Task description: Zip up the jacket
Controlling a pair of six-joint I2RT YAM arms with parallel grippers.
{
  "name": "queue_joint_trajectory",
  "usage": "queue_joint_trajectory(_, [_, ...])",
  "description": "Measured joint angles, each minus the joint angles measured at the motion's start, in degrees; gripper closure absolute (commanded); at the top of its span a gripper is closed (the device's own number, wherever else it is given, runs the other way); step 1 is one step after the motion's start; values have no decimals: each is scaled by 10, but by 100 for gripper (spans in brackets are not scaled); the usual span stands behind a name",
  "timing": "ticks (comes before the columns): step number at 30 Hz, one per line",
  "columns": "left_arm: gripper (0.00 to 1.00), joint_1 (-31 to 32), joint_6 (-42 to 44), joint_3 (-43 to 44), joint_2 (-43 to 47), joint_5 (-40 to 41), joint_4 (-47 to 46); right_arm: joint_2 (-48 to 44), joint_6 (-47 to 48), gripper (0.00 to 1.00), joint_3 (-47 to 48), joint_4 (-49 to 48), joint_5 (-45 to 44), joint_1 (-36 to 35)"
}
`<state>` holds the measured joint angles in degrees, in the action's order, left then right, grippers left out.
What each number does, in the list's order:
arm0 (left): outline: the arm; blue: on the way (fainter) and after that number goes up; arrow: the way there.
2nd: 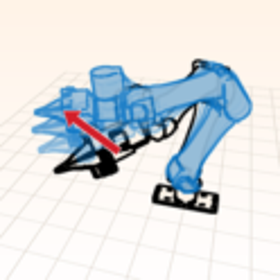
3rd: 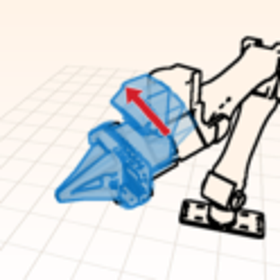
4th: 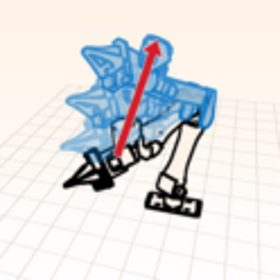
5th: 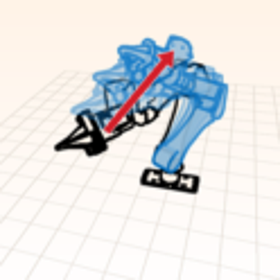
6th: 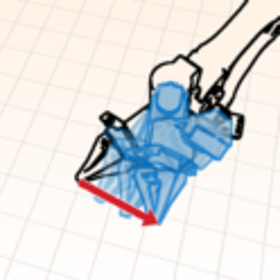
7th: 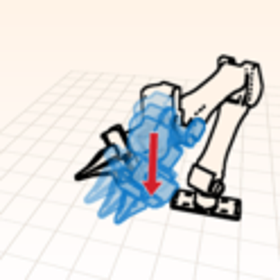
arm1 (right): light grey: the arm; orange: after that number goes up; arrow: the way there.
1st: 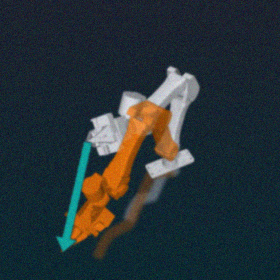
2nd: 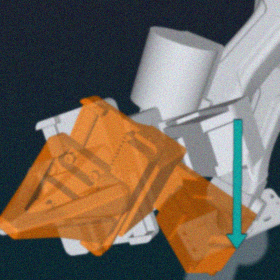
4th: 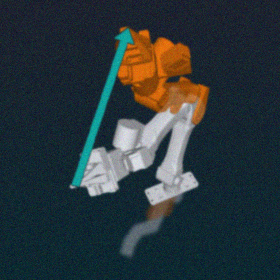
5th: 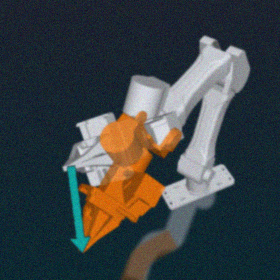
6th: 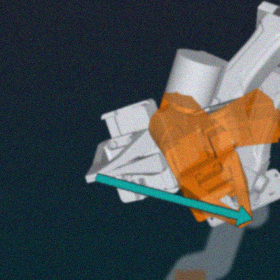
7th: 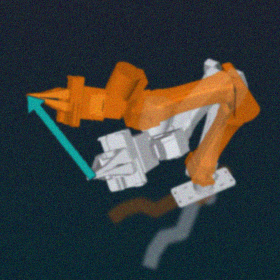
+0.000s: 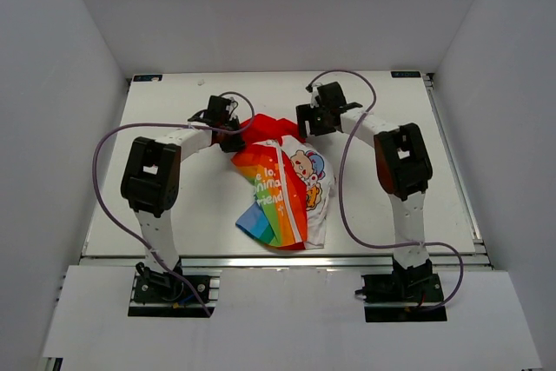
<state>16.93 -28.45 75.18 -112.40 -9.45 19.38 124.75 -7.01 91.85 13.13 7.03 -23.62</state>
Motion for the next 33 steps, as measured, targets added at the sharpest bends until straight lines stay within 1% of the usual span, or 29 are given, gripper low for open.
queue_joint_trajectory(2, [100,0,6,2,0,-10,-6,21,0,35,31,-1,13,-4])
queue_joint_trajectory(3, [100,0,10,3,0,-16,-7,31,-1,47,46,-3,21,-7])
queue_joint_trajectory(4, [100,0,15,4,1,-20,-10,40,-2,84,56,-6,29,-9])
queue_joint_trajectory(5, [100,0,20,4,3,-23,-11,48,-5,100,63,-12,38,-12])
queue_joint_trajectory(10, [100,0,56,14,34,-38,-9,54,-21,100,67,-31,38,-20])
queue_joint_trajectory(12, [100,0,74,20,61,-46,-5,43,-21,100,59,-40,25,-21])
queue_joint_trajectory(13, [100,0,82,26,77,-50,-1,13,-18,100,30,-53,4,-21])
queue_joint_trajectory(16, [100,0,106,47,133,-63,11,-96,-12,100,-45,-65,-53,-21])
queue_joint_trajectory(20, [100,4,131,70,225,-85,33,-330,8,100,-148,-116,-117,-20])
queue_joint_trajectory(24, [100,31,151,97,322,-105,51,-556,28,100,-185,-156,-135,-20])
queue_joint_trajectory(25, [100,45,153,106,348,-112,51,-607,33,100,-185,-158,-126,-22])
queue_joint_trajectory(28, [97,81,154,126,432,-146,38,-718,48,100,-178,-156,-84,-23])
queue_joint_trajectory(30, [98,89,148,133,491,-171,20,-770,55,100,-167,-150,-46,-24])
queue_joint_trajectory(31, [100,89,142,137,509,-183,10,-790,57,100,-162,-147,-23,-26])
queue_joint_trajectory(33, [100,91,131,156,563,-213,-9,-819,57,100,-150,-140,23,-31])
